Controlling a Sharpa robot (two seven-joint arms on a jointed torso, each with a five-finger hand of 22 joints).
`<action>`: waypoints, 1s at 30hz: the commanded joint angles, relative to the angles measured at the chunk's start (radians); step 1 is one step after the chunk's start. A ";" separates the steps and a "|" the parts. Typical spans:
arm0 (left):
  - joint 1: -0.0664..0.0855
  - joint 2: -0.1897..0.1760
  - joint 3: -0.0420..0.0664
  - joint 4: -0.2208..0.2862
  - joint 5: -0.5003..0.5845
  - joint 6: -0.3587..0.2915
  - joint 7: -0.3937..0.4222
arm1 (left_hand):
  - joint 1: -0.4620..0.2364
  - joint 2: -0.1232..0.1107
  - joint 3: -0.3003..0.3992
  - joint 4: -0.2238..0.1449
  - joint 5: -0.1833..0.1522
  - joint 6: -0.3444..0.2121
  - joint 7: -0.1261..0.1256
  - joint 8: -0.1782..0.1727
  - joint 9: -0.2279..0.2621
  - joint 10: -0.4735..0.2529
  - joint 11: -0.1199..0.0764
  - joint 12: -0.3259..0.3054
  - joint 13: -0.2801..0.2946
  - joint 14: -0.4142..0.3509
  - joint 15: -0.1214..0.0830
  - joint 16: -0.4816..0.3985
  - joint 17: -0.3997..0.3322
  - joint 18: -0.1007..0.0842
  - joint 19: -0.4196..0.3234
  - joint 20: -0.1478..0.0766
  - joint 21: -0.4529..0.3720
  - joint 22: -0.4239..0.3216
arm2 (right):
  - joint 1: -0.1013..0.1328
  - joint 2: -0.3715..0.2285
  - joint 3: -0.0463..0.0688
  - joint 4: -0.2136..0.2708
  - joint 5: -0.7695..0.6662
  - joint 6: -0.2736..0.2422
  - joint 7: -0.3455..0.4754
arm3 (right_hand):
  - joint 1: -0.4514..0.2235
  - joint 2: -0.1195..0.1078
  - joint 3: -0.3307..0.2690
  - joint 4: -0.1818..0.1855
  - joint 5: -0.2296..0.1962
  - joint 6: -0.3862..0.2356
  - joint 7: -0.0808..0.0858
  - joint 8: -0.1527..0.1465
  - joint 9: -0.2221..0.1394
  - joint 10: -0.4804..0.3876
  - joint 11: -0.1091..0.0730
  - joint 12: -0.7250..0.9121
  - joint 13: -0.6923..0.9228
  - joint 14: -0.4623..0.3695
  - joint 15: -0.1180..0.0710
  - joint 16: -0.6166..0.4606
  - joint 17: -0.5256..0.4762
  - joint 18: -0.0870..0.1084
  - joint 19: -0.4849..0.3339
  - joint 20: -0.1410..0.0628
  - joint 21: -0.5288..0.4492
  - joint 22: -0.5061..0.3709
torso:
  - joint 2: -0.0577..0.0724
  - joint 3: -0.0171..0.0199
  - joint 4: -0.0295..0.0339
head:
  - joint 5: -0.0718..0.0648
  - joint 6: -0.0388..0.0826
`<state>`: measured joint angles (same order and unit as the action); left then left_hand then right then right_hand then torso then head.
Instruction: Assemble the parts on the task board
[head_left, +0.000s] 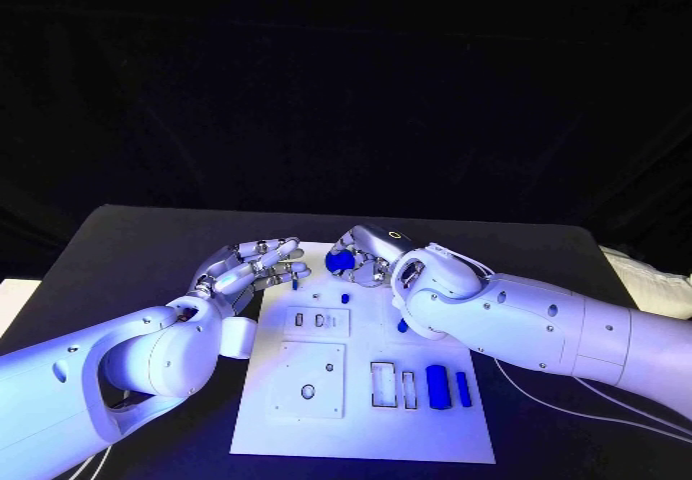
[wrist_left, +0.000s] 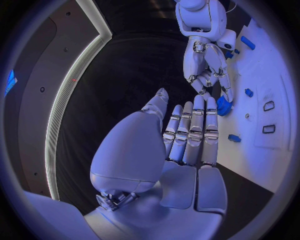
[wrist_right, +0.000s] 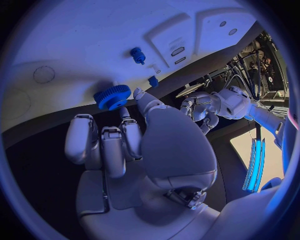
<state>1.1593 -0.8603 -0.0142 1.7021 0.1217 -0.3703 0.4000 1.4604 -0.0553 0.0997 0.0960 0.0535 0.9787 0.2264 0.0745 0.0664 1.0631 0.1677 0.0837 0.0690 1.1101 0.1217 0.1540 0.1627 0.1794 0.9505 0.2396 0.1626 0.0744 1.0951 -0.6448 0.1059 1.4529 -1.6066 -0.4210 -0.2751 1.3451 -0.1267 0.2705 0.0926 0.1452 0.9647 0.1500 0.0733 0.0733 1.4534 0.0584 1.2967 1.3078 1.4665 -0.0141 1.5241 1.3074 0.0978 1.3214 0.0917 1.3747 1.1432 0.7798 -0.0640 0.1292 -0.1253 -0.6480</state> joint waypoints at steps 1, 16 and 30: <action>0.001 0.000 0.001 0.003 0.001 0.021 0.005 | -0.002 0.011 0.001 -0.006 -0.004 -0.004 0.005 -0.006 -0.001 0.000 0.005 -0.003 -0.001 0.006 0.003 -0.007 0.002 0.004 0.007 -0.002 -0.005 -0.001 | -0.002 -0.002 0.000 0.005 0.006 0.007 0.008 | 0.003 0.005 0.000 0.004 0.002 0.007 0.002 0.004 0.000 0.005 0.003 0.004 0.054 0.084 0.004 0.006 0.163 -0.011 0.002 0.007 0.006 0.001 | 0.000 -0.0004 0.0004 | 0.000 -0.001; 0.001 -0.001 0.001 0.003 0.001 0.020 0.005 | -0.002 0.011 0.001 -0.006 -0.004 -0.004 0.005 -0.006 -0.001 0.000 0.005 -0.003 -0.001 0.006 0.003 -0.007 0.002 0.004 0.007 -0.002 -0.005 -0.001 | -0.011 -0.017 0.000 0.023 0.022 -0.067 0.036 | 0.004 0.014 0.004 0.007 0.013 0.021 -0.001 0.004 -0.001 0.009 0.000 0.011 0.061 0.085 0.001 0.008 0.167 -0.012 0.006 0.005 0.010 0.008 | 0.000 -0.0001 0.0003 | 0.001 -0.001; 0.001 -0.002 0.001 0.002 0.001 0.021 0.005 | -0.002 0.011 0.001 -0.006 -0.004 -0.004 0.005 -0.006 -0.001 0.000 0.005 -0.003 -0.001 0.006 0.003 -0.007 0.002 0.004 0.007 -0.002 -0.005 -0.001 | -0.021 -0.029 0.006 0.042 0.054 -0.174 0.090 | 0.007 0.014 0.006 0.005 0.019 0.025 -0.002 0.003 -0.001 0.010 -0.001 0.012 0.062 0.085 0.001 0.008 0.169 -0.013 0.009 0.004 0.012 0.014 | 0.000 -0.0002 0.0000 | 0.000 0.000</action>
<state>1.1593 -0.8628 -0.0143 1.7021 0.1217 -0.3694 0.3997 1.4604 -0.0553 0.0997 0.0961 0.0534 0.9787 0.2264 0.0745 0.0664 1.0631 0.1677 0.0837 0.0690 1.1101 0.1217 0.1540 0.1632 0.1794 0.9505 0.2396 0.1626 0.0746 1.0751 -0.6733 0.1106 1.4936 -1.5612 -0.5608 -0.2083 1.3518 -0.1200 0.2734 0.0955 0.1588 0.9815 0.1475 0.0732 0.0729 1.4572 0.0546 1.3031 1.3075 1.4665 -0.0142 1.5280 1.3081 0.0987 1.3250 0.0952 1.3831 1.1561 0.7799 -0.0640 0.1292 -0.1256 -0.6478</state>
